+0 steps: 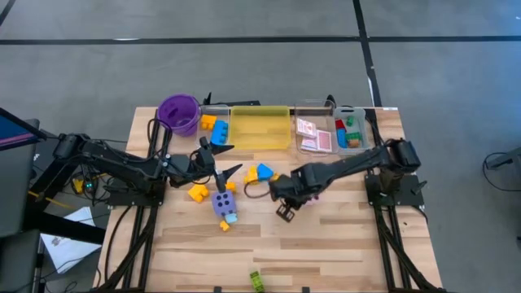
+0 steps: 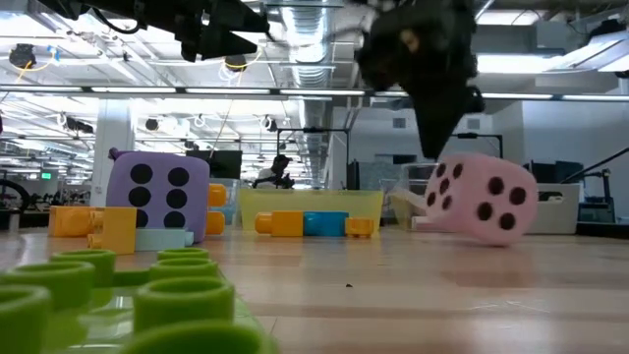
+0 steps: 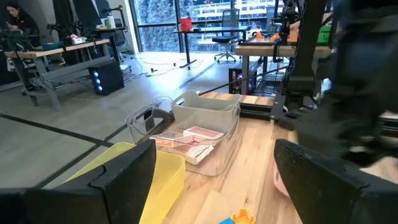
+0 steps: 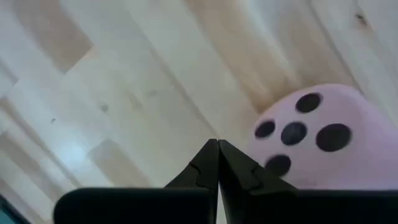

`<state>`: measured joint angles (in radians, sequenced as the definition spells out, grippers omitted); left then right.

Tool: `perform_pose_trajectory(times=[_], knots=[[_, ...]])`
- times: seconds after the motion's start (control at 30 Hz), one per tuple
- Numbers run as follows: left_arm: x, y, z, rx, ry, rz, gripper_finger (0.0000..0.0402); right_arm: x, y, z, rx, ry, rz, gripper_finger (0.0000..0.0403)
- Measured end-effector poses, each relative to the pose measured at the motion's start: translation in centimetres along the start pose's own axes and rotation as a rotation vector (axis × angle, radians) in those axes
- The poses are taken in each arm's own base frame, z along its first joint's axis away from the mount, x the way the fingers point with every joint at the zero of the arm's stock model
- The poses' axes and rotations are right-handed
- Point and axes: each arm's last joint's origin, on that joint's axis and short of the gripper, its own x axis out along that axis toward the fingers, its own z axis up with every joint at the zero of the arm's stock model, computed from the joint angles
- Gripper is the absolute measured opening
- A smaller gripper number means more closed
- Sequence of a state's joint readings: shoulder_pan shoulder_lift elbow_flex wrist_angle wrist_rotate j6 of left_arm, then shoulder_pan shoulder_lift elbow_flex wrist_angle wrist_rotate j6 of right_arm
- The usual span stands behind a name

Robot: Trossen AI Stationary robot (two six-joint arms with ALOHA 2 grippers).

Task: Pick & Place Toys
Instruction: Put the large blue game piece into the white transparent bin

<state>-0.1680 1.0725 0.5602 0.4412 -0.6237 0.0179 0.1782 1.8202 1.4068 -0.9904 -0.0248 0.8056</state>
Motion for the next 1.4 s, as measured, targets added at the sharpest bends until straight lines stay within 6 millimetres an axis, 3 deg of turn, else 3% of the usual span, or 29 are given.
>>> perform_pose_trajectory(times=[0.13,0.3,0.6,0.73,0.9,1.17,1.27,1.4], knots=[[0.0,0.0,0.0,-0.001,-0.001,0.000,0.0317,-1.3,1.5,-0.2,-0.079,-0.173,-0.088,0.0000],[0.0,0.0,0.1,-0.007,-0.009,0.000,0.0317,-2.3,2.0,1.1,-0.176,-0.457,-0.242,0.0000],[0.0,0.0,0.1,-0.004,-0.006,0.000,0.0317,-1.9,-2.0,6.0,-0.173,-0.478,-0.197,0.0014],[0.0,0.0,-0.2,0.001,0.014,0.000,0.0317,-1.9,-3.7,7.3,-0.155,-0.405,-0.097,0.0074],[0.0,0.0,-0.6,-0.006,0.055,0.000,0.0317,-2.0,-5.1,8.2,-0.121,-0.356,-0.022,0.0191],[0.0,0.0,-0.6,-0.007,0.055,0.000,0.0317,-2.0,-5.5,8.6,-0.110,-0.363,0.007,0.0364],[0.0,0.0,-0.6,-0.013,0.055,0.000,0.0317,-2.1,-5.3,8.9,-0.109,-0.394,0.024,0.0394],[0.0,0.0,-0.6,-0.013,0.055,0.000,0.0317,-2.1,-5.1,9.1,-0.109,-0.421,0.039,0.0381]])
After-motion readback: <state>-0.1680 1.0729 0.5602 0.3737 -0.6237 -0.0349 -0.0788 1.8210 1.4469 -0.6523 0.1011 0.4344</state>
